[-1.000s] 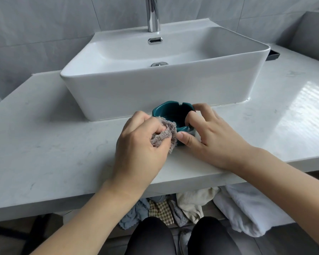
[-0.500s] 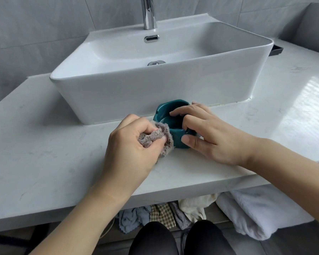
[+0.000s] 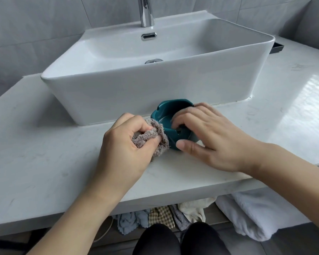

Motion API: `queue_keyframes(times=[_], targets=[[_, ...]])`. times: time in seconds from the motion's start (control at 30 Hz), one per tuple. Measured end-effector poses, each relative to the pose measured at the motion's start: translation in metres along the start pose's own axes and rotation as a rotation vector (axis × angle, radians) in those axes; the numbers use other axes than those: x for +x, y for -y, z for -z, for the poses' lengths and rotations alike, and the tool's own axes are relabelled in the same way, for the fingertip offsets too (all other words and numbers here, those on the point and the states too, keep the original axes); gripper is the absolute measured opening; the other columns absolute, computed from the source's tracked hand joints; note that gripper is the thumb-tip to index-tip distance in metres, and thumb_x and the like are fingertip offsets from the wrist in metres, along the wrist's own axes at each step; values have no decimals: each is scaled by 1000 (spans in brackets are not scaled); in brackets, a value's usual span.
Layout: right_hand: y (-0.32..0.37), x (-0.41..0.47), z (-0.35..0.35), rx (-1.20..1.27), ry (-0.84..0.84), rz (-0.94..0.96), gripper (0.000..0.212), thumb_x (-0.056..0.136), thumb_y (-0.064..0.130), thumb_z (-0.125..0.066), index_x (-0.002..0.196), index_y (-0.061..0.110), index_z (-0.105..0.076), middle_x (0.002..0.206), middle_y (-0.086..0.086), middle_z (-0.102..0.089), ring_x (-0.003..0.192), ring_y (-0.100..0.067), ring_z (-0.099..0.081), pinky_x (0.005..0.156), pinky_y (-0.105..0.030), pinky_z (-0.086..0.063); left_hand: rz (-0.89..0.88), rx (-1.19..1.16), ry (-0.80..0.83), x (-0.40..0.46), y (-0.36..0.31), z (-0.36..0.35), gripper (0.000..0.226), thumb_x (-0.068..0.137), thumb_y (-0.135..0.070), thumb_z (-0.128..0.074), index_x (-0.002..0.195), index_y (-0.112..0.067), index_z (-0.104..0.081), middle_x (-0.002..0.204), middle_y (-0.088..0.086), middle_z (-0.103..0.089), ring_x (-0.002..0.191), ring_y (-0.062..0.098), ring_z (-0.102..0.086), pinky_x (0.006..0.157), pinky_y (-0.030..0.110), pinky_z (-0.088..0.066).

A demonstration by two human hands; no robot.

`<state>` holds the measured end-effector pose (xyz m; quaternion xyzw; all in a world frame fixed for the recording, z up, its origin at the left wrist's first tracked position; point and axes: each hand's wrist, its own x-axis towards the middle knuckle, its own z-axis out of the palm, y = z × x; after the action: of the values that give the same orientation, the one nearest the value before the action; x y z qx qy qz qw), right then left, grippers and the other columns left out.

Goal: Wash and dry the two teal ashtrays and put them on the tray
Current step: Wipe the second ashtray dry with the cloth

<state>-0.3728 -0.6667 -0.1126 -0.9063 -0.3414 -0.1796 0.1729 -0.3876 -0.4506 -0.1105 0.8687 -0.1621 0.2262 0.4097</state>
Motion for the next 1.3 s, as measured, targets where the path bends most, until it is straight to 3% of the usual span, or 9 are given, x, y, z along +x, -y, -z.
queue_keyframes(times=[0.1,0.17,0.23,0.5,0.63,0.9,1.07,1.2,1.3], targets=[[-17,-5,13,135,26,-57,43,97,50,-41,124,19,-52,147,-2,-37,136,-16,-33,113,-34,-29,50,-11,36,0,5,0,16,76,-24,-74,73,-21,-59,83,-6,-60,81,15,-58,72,20,-43],[-25,-6,13,240,87,-108,34,97,54,-37,110,26,-52,155,1,-25,146,-12,-18,116,-35,-24,45,-8,31,1,3,-1,17,75,-24,-75,73,-22,-59,81,-6,-59,78,14,-58,69,20,-43],[-26,-6,9,402,152,-160,29,97,55,-33,95,30,-46,155,6,-22,144,-9,-23,109,-33,-29,57,-52,1,1,-3,-4,19,75,-22,-77,73,-20,-59,77,-8,-57,71,5,-54,64,15,-39],[-22,-3,4,436,136,-224,30,94,59,-35,85,31,-43,149,8,-24,133,-11,-36,105,-36,-35,101,82,2,-1,-4,-12,22,74,-12,-79,71,-16,-57,77,-8,-54,66,11,-48,57,13,-34],[-10,-2,-2,369,82,-278,31,91,65,-33,83,37,-41,146,5,-25,127,-14,-38,103,-31,-32,112,-40,-68,-3,-11,-10,25,76,-16,-81,69,-19,-57,76,-5,-58,64,8,-51,59,16,-39],[14,4,-11,198,-6,-394,29,91,64,-31,82,37,-38,141,-8,-30,136,-31,-29,108,-41,-32,156,55,-58,-8,-10,-15,23,76,-17,-79,69,-17,-57,80,-8,-58,72,10,-55,66,29,-45],[28,5,-12,124,-45,-333,35,102,47,-16,73,33,-29,95,14,-41,140,-18,-18,106,-38,-27,35,4,-153,-8,-13,-15,20,77,-8,-79,74,-15,-60,80,-10,-52,77,0,-55,69,7,-39],[33,7,-9,103,15,-338,36,101,42,-11,69,33,-24,87,14,-39,141,-18,-18,105,-40,-27,-111,166,-98,-13,-10,-15,13,75,-6,-77,77,-10,-64,84,1,-53,75,22,-57,64,35,-50],[28,7,-4,118,61,-343,36,100,43,-11,74,32,-33,95,11,-43,141,-15,-17,107,-38,-27,-129,314,-48,-14,-9,-12,14,72,-5,-75,73,-11,-62,82,1,-52,72,26,-53,58,40,-48]])
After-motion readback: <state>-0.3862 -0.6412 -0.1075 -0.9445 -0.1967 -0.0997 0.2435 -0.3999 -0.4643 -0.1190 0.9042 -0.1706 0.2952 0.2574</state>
